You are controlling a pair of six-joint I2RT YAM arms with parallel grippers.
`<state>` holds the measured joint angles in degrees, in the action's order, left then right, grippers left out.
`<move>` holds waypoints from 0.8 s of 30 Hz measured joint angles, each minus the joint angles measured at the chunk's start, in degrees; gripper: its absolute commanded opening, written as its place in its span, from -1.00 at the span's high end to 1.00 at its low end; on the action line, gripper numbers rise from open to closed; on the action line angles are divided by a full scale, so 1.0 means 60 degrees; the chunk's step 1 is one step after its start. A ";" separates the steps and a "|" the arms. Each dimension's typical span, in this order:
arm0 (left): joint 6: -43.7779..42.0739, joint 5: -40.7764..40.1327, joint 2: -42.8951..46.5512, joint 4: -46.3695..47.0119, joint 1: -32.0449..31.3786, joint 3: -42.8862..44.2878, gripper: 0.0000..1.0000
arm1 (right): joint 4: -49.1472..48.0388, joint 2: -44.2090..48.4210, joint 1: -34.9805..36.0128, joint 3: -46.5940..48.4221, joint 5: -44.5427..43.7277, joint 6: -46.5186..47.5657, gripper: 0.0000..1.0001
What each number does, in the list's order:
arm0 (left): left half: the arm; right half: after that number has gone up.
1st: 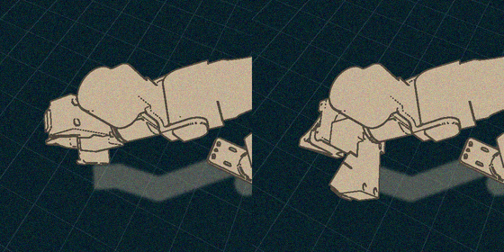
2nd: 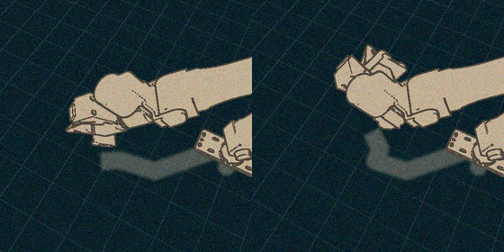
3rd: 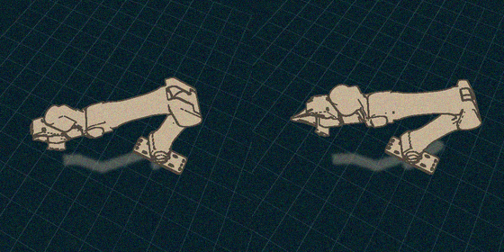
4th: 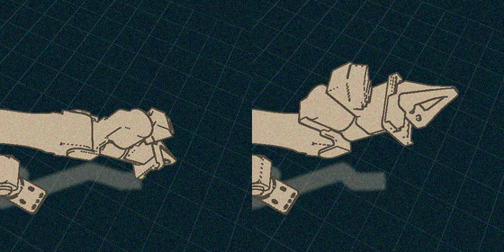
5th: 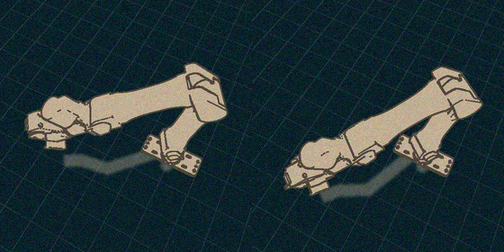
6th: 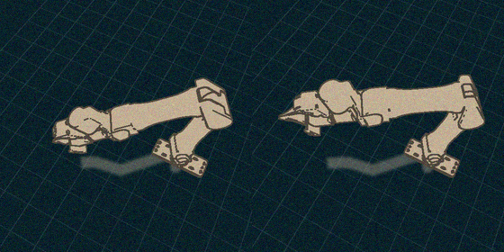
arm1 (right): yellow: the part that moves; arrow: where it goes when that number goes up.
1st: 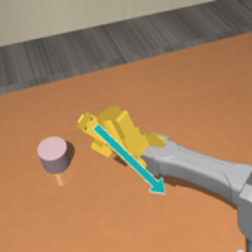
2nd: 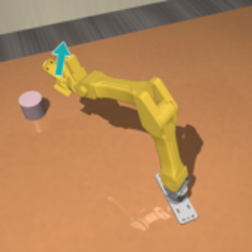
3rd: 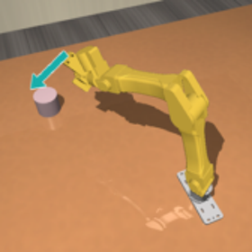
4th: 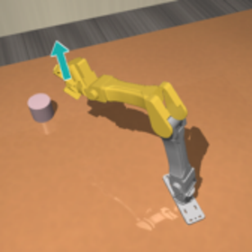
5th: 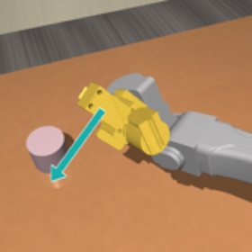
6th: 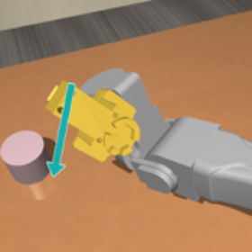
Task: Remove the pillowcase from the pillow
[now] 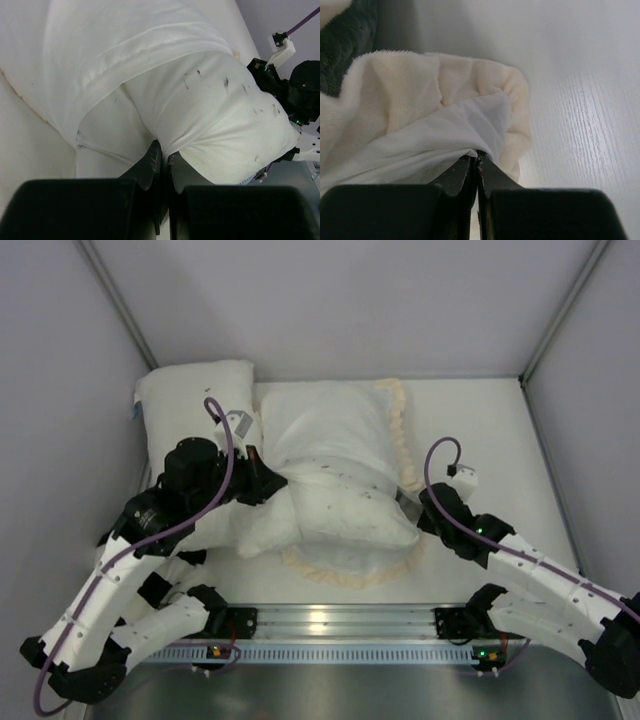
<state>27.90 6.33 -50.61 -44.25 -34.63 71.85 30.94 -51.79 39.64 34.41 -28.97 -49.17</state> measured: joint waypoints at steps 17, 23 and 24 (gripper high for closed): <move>0.0623 0.3381 0.1286 0.1373 0.0073 -0.4466 0.85 | 0.0321 0.1989 -0.0251 0.1162 0.3049 0.2047 -0.61; 0.0586 0.4375 0.1308 0.1708 0.0080 -0.4634 -0.95 | 0.0211 0.1446 -0.0251 0.1858 0.3446 0.2426 -0.61; 0.0601 0.4419 0.1370 0.1727 0.0080 -0.4630 -0.98 | 0.0237 0.1202 -0.0251 0.1836 0.3519 0.2448 -0.61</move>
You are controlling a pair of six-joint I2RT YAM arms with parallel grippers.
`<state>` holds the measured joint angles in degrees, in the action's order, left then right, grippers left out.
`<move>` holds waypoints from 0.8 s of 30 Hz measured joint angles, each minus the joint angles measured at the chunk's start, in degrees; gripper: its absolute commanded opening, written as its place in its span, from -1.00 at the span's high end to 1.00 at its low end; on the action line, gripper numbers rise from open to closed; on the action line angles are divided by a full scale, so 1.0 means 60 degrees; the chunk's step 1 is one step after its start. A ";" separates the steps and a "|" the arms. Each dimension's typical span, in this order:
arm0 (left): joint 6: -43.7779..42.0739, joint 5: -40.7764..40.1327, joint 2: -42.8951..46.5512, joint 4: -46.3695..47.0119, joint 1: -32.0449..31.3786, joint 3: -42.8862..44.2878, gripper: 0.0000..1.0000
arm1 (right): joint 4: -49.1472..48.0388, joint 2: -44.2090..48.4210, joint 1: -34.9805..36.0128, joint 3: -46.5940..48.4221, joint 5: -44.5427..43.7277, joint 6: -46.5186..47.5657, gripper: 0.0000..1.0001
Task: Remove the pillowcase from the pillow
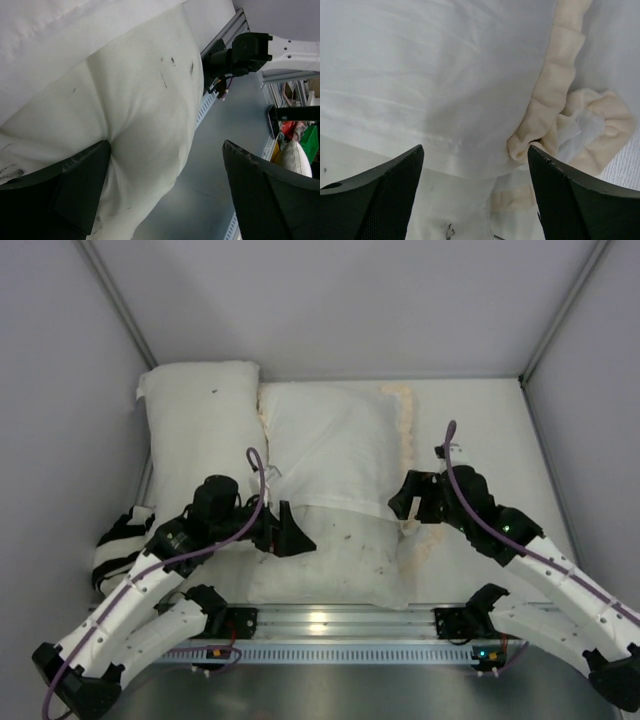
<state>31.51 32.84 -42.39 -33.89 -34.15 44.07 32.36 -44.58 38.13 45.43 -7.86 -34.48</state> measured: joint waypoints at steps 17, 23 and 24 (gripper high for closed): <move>0.0874 -0.0401 -0.0149 0.0714 -0.0138 -0.0914 -0.36 | -0.1570 -0.3166 -0.0007 -0.0098 0.0918 0.0357 0.02; 0.1198 -0.0838 -0.0987 0.1392 -0.0364 -0.1144 0.93 | -0.2980 -0.3002 -0.0011 -0.1224 0.1858 0.0022 1.00; 0.1264 -0.0929 -0.1126 0.1508 -0.0412 -0.1162 0.95 | -0.3246 -0.2830 -0.0011 -0.1515 0.2029 -0.0004 1.00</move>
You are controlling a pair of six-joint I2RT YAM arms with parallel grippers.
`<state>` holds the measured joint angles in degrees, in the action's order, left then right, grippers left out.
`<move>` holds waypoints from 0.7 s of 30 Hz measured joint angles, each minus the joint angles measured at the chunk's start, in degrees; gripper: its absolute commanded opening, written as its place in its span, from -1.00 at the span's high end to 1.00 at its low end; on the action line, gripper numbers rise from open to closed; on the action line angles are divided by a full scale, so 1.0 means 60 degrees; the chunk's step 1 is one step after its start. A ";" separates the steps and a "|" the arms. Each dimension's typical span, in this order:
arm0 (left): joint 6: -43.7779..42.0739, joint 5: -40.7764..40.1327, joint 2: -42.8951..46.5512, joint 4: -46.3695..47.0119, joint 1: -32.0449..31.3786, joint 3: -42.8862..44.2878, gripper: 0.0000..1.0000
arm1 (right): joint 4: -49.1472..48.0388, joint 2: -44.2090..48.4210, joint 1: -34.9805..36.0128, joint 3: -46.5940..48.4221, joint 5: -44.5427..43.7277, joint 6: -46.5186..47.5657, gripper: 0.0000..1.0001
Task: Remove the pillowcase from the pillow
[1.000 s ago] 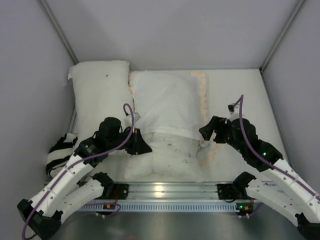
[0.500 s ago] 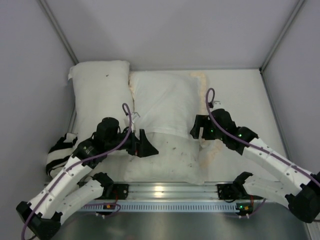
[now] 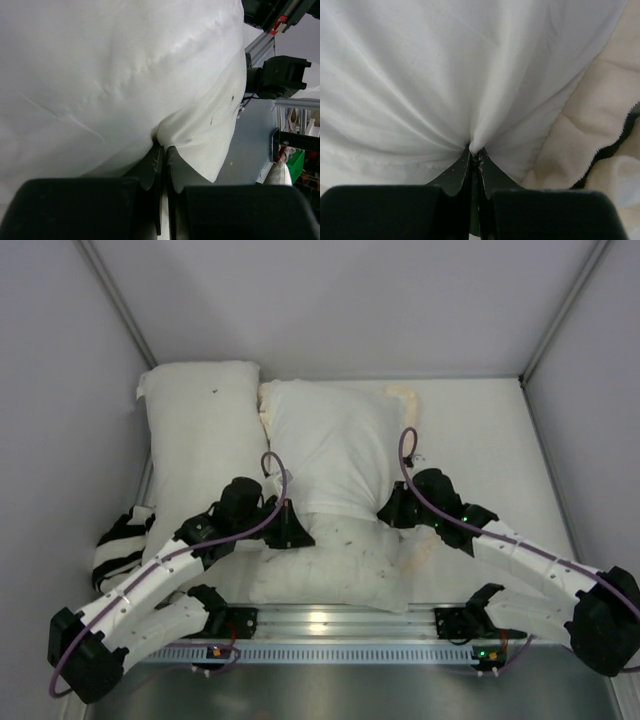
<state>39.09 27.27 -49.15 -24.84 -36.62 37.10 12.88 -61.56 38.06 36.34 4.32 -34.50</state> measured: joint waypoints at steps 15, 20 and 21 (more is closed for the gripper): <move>0.0157 -0.0342 -0.5122 0.1217 -0.0233 0.2364 1.00 | -0.0098 0.4452 0.2484 -0.2317 -0.0852 -0.1089 1.00; -0.0510 -0.1446 -0.5289 0.0652 -0.0251 0.3665 -0.51 | 0.0994 0.4524 0.3432 -0.1942 -0.1599 -0.1472 0.20; -0.0634 -0.1774 -0.5140 0.0616 -0.0251 0.3887 -0.71 | 0.1242 0.4426 0.3530 -0.1734 -0.1647 -0.1541 -0.15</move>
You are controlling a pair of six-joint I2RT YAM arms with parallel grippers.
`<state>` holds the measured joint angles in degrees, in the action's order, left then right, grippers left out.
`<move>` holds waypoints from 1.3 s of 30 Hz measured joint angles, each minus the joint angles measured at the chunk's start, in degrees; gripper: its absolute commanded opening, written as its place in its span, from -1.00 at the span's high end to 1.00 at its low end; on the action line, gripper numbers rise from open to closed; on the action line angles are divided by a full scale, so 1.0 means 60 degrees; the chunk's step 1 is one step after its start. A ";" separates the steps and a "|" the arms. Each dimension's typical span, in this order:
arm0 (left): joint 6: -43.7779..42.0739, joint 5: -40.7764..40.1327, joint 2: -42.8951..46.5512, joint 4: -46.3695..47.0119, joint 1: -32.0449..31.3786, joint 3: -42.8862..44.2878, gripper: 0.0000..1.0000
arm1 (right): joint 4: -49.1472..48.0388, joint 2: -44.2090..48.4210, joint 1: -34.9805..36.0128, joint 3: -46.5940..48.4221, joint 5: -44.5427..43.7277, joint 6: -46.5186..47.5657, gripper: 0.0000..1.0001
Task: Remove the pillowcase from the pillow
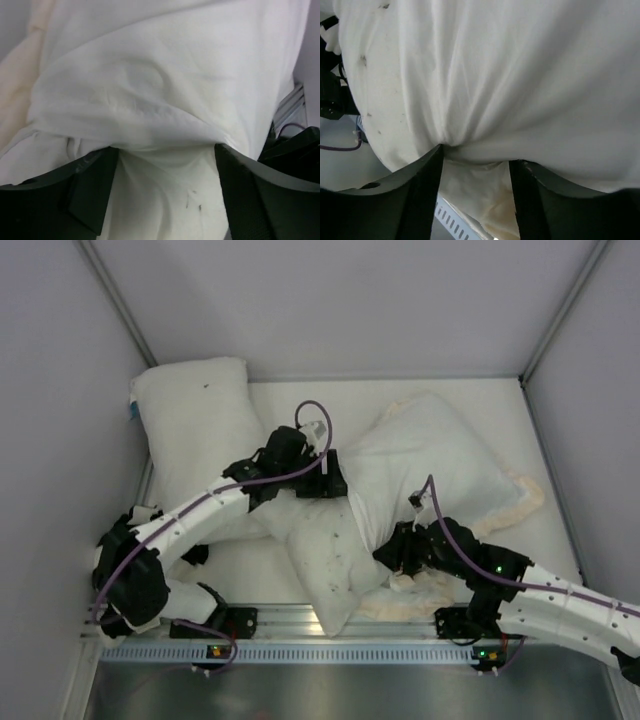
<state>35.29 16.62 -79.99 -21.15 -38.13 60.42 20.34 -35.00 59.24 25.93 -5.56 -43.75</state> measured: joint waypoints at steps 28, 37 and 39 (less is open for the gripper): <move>0.1676 0.2055 0.9697 -0.3009 0.0011 -0.4987 -0.98 | 0.1424 -0.1796 -0.0670 0.2575 -0.2313 0.0390 -0.45; 0.2142 0.2022 0.9041 -0.2914 0.0007 -0.5548 -0.98 | 0.1417 -0.1290 -0.0678 0.2575 -0.2310 0.0514 -0.45; 0.2211 0.2014 0.8601 -0.2561 0.0004 -0.5778 -0.98 | 0.1417 -0.1213 -0.0699 0.2575 -0.2306 0.0543 -0.45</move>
<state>48.56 28.71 -28.38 -36.51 -38.11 25.76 28.84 -42.28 55.05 41.39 -19.40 -40.49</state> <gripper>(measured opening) 0.987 0.728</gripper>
